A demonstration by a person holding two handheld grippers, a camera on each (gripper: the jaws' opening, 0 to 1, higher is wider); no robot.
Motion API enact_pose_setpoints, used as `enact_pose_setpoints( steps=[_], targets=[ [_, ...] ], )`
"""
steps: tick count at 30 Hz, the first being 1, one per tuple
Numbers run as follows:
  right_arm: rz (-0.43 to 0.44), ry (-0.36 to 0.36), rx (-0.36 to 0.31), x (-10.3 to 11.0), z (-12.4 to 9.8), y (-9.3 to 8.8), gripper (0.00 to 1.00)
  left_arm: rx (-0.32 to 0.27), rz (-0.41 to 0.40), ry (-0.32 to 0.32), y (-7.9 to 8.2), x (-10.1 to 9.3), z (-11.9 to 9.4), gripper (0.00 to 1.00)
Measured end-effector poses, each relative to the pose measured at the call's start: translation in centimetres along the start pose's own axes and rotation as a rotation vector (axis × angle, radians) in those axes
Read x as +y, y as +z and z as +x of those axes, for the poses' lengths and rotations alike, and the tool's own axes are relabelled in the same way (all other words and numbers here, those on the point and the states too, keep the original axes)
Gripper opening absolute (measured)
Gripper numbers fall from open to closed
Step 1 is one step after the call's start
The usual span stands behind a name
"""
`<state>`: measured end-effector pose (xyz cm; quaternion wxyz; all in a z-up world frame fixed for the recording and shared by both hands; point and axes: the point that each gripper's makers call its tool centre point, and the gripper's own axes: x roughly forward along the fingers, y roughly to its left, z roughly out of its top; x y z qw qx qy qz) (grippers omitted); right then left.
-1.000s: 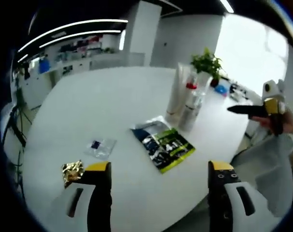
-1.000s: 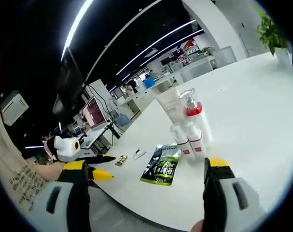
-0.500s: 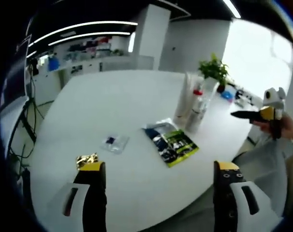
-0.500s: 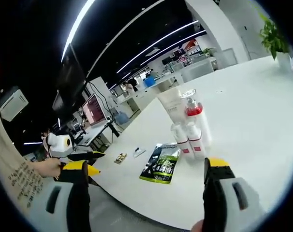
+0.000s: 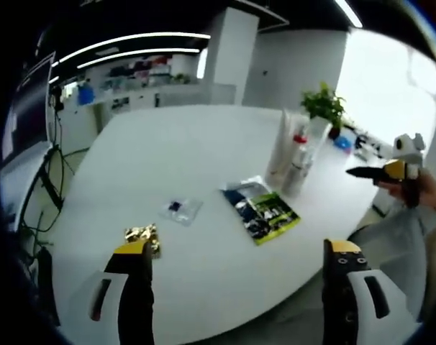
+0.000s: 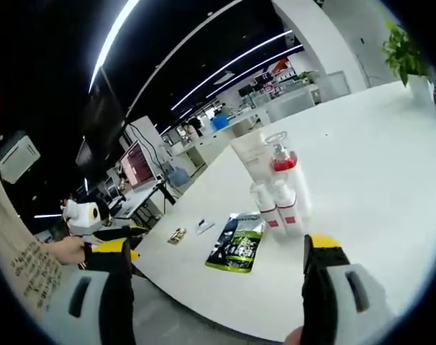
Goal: Arrange the skincare products in the storage area until every visible bottle or jar stands upright without overlapping.
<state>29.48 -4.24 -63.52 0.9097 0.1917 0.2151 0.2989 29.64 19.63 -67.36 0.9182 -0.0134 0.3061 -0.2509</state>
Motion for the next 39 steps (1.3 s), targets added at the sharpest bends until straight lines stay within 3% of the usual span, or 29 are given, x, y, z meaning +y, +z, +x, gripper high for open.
enact_pose_setpoints(
  steps=[12, 23, 39],
  targets=[
    [-0.006, 0.004, 0.026, 0.1, 0.2, -0.5, 1.0, 0.015, -0.022, 0.02, -0.4, 0.8, 0.1, 0.97],
    [-0.03, -0.002, 0.038, 0.1, 0.5, -0.8, 0.97, 0.054, -0.052, 0.038, -0.7, 2.8, 1.0, 0.97],
    [-0.042, -0.019, 0.054, -0.2, 0.4, -1.2, 1.0, 0.18, -0.077, 0.089, -3.6, 6.1, 2.0, 0.97]
  ],
)
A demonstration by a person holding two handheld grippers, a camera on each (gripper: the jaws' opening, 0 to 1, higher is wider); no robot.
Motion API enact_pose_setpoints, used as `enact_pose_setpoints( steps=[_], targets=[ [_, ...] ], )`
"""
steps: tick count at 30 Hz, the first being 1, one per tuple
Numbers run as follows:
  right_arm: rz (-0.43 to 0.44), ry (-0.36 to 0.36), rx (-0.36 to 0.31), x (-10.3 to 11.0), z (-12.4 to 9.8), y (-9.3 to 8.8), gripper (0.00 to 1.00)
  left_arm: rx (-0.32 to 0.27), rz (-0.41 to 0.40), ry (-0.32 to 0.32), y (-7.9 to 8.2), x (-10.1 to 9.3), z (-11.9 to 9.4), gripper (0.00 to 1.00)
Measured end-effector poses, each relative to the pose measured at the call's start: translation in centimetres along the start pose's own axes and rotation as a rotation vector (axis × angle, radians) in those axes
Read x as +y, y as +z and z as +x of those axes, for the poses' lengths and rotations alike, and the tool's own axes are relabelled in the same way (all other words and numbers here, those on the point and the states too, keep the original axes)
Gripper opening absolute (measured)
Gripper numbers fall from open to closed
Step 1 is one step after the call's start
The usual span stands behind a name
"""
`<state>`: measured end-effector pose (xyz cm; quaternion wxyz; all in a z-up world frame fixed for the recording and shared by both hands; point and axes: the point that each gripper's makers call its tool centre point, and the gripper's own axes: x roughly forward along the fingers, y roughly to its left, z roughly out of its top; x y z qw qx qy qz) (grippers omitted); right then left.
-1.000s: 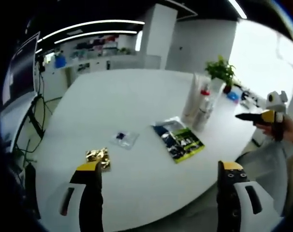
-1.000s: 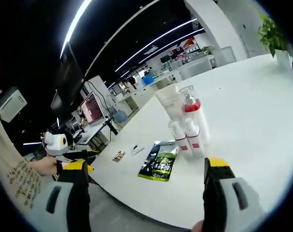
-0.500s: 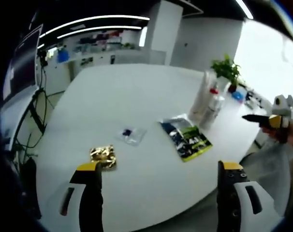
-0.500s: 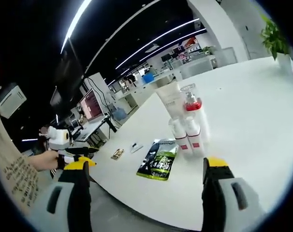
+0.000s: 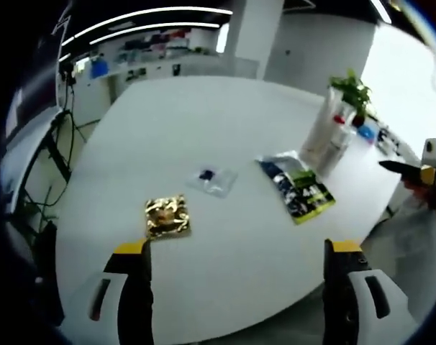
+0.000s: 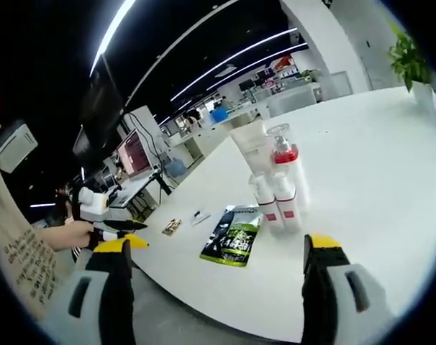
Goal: Arrange the skincare products in the storage area until every visible bottle or jar stands upright without overlapping.
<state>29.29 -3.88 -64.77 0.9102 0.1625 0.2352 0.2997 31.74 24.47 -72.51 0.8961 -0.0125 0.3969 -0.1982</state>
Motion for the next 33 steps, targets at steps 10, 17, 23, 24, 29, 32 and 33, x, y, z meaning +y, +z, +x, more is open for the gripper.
enact_pose_setpoints(
  steps=[10, 17, 23, 24, 29, 32, 33],
  targets=[
    [0.002, -0.003, 0.005, -0.1, 0.0, -0.1, 1.0, 0.049, 0.032, 0.018, 0.4, 1.5, 1.4, 0.97],
    [0.007, -0.009, 0.01, -0.3, 0.0, -0.2, 1.0, 0.093, 0.028, 0.033, 0.0, 2.4, 2.5, 0.96],
    [0.014, -0.018, 0.015, -0.5, 0.1, -0.3, 1.0, 0.127, 0.027, 0.044, -0.2, 3.1, 3.0, 0.92],
    [0.015, -0.019, 0.016, -0.6, 0.1, -0.3, 1.0, 0.131, 0.025, 0.047, -0.1, 3.3, 3.2, 0.91],
    [0.02, -0.026, 0.02, -0.7, 0.1, -0.3, 1.0, 0.147, 0.023, 0.06, 0.1, 4.0, 3.7, 0.89],
    [0.024, -0.03, 0.025, -0.8, 0.2, -0.4, 1.0, 0.152, 0.027, 0.06, 0.4, 4.2, 4.2, 0.88],
    [0.025, -0.031, 0.026, -0.8, 0.2, -0.5, 1.0, 0.155, 0.028, 0.063, 0.4, 4.4, 4.4, 0.87]
  ],
)
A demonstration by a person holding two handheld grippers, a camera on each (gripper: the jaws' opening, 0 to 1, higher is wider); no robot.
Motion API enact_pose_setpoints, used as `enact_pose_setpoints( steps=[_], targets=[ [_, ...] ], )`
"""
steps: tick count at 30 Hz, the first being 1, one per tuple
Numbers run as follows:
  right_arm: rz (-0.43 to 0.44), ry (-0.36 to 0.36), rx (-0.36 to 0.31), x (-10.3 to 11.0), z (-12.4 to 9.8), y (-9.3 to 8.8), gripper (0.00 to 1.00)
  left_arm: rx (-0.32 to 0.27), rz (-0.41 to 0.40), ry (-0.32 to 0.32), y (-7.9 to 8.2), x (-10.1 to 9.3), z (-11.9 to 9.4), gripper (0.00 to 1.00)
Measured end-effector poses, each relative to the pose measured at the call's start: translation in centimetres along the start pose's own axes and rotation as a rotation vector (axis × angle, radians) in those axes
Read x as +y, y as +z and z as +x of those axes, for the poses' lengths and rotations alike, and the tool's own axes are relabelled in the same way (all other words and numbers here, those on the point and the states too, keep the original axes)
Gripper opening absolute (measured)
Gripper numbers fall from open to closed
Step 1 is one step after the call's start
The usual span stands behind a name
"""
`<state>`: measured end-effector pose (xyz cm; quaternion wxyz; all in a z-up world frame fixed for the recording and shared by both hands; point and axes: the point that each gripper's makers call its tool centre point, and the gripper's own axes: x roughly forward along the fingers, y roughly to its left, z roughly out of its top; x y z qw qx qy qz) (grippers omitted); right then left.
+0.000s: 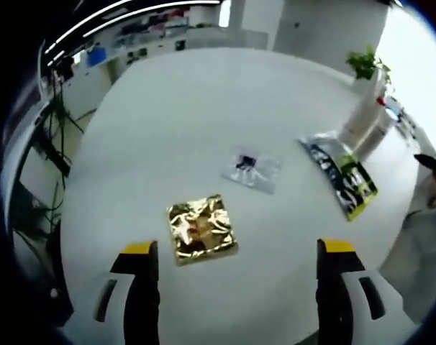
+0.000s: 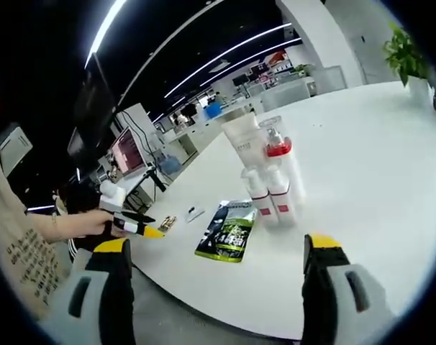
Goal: Arrange the skincare products in the storage area until every visible bottle or jar stands upright without overlapping.
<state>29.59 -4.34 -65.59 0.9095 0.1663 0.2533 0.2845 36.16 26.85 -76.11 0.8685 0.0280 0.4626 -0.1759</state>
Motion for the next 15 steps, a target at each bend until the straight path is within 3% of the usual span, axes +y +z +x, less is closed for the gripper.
enact_pose_setpoints(
  steps=[15],
  targets=[
    [0.009, -0.022, 0.014, -0.4, 0.1, -0.3, 1.0, 0.055, 0.01, 0.048, 0.1, 2.1, 1.7, 0.62]
  ],
)
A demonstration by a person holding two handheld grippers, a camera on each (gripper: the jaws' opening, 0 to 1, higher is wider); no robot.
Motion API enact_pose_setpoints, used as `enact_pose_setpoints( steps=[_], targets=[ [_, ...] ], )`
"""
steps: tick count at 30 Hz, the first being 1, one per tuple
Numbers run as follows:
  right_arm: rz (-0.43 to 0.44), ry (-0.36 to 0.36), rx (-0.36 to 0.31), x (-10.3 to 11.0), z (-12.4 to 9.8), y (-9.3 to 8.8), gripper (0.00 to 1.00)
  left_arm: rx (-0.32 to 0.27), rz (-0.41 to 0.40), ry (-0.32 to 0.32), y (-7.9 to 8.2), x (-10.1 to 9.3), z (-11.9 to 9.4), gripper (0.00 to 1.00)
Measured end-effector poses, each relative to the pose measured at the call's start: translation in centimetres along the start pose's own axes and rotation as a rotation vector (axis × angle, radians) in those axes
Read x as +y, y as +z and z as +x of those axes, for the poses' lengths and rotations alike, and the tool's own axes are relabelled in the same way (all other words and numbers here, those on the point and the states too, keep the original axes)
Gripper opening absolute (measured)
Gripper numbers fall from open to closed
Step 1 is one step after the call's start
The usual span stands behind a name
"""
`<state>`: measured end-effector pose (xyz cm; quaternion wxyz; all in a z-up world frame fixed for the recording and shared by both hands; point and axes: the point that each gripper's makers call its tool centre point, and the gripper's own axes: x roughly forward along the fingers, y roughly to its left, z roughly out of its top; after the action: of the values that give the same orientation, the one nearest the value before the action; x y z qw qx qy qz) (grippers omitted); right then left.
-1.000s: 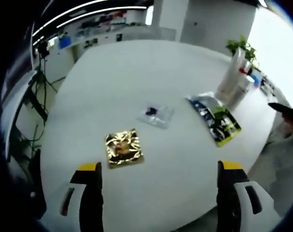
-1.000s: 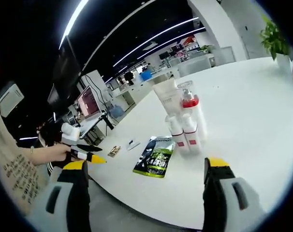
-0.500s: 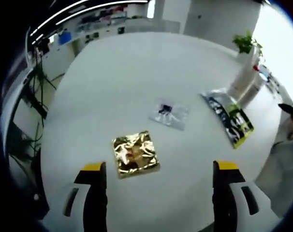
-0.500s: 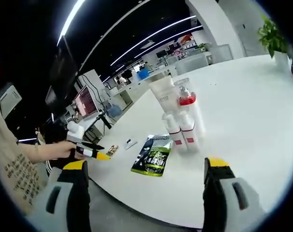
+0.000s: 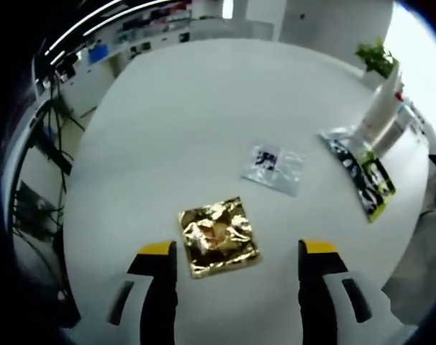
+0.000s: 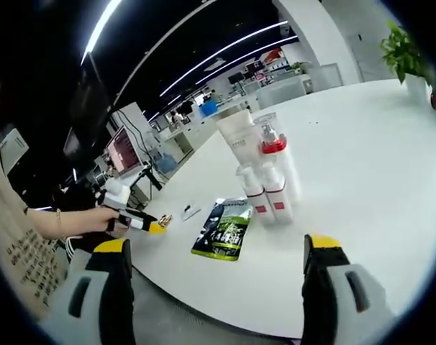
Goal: Arrange the skincare products in the storage area until every visible bottle or jar stands upright without overlapping.
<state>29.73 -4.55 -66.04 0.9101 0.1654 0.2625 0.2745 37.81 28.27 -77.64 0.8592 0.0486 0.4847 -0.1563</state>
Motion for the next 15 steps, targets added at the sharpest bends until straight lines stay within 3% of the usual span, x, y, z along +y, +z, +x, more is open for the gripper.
enact_pose_setpoints(
  steps=[10, 15],
  targets=[
    [-0.003, -0.006, 0.007, -0.1, 0.1, -0.1, 1.0, 0.022, 0.05, 0.052, 0.2, 1.5, 0.3, 0.43],
    [-0.005, -0.005, 0.011, -0.1, 0.1, -0.2, 1.0, 0.01, 0.05, 0.033, 0.4, 1.3, 0.4, 0.37]
  ],
)
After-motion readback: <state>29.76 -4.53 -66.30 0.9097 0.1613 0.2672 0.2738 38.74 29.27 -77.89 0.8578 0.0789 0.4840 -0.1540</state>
